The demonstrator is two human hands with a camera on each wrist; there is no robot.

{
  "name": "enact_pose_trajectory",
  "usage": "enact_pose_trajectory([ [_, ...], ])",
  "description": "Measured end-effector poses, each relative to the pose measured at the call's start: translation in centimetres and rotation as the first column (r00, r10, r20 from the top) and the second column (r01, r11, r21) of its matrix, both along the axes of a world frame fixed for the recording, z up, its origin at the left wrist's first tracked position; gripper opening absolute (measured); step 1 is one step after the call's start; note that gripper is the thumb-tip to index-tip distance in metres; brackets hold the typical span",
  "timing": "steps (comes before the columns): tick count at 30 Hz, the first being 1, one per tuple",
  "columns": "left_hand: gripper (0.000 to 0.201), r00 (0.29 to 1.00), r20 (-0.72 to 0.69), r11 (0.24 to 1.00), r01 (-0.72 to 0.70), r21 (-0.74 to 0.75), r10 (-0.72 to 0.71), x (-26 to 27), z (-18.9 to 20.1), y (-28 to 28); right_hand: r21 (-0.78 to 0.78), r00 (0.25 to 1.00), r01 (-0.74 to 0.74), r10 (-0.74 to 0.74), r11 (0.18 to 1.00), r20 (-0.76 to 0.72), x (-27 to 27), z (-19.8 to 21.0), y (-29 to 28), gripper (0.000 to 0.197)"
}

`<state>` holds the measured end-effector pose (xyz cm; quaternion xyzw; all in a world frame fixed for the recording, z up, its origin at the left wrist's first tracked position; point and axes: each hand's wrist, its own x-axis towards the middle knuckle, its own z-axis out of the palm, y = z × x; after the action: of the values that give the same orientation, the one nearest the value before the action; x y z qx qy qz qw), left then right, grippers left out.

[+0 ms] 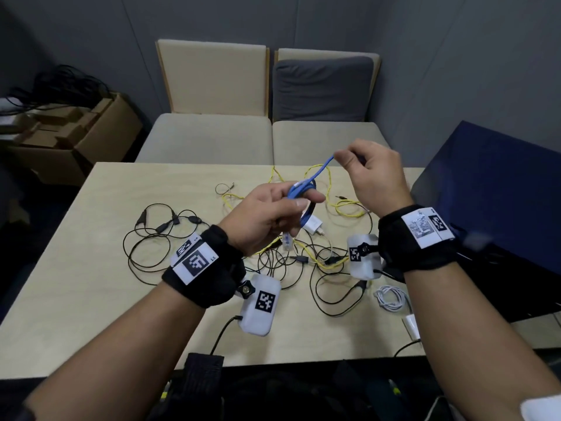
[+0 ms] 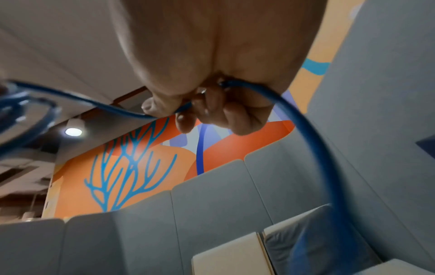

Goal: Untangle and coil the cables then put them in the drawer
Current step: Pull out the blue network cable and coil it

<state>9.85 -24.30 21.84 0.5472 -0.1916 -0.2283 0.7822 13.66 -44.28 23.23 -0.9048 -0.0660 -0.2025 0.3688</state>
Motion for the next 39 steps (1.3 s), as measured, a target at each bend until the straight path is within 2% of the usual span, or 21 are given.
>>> enact_pose_trajectory([
  [6,0.032,0.985,-0.114,0.969,-0.149,-0.196,0.129,0.5,0.2,0.0,-0.030,0.992,-0.001,-0.002,1.000,-0.123,-0.6,-1.8,0.3,0.035],
  [11,0.036,0.977,-0.153,0.924,-0.192,-0.330,0.149,1.2,0.7,0.3,-0.004,0.983,-0.038,0.037,0.999,-0.178,-1.6,-3.2,1.3,0.036],
  [14,0.035,0.972,-0.179,0.902,-0.214,-0.375,0.156,1.5,1.0,0.3,0.010,0.980,-0.068,0.069,0.998,-0.188,-2.2,-3.5,1.9,0.029],
  [19,0.034,0.973,-0.150,0.861,-0.228,-0.454,0.178,2.2,2.4,0.5,-0.030,0.974,-0.078,0.070,0.996,-0.216,-3.1,-3.4,1.5,0.018],
  [24,0.032,0.944,-0.124,0.800,-0.326,-0.503,0.307,4.2,3.4,1.2,-0.093,0.946,-0.114,0.080,0.989,-0.313,-4.8,-5.5,2.1,0.011],
  [27,0.026,0.897,-0.108,0.776,-0.427,-0.464,0.429,5.3,2.6,1.4,-0.082,0.930,-0.163,0.125,0.983,-0.345,-6.0,-6.8,3.2,0.009],
  [32,0.037,0.770,0.081,0.766,-0.609,-0.206,0.633,6.0,0.4,1.6,-0.119,0.902,-0.257,0.194,0.959,-0.386,-7.3,-7.1,4.5,0.012],
  [34,0.042,0.739,0.182,0.759,-0.644,-0.091,0.649,6.0,-0.4,1.7,-0.131,0.899,-0.283,0.215,0.950,-0.381,-7.5,-6.9,4.5,0.016],
  [37,0.043,0.757,0.260,0.781,-0.624,0.014,0.600,5.9,-1.3,2.2,-0.095,0.898,-0.317,0.267,0.944,-0.349,-7.8,-6.4,4.3,0.014],
  [39,0.037,0.774,0.313,0.799,-0.597,0.069,0.551,5.8,-1.7,2.5,-0.084,0.894,-0.350,0.306,0.933,-0.328,-7.9,-6.1,4.5,0.011],
])
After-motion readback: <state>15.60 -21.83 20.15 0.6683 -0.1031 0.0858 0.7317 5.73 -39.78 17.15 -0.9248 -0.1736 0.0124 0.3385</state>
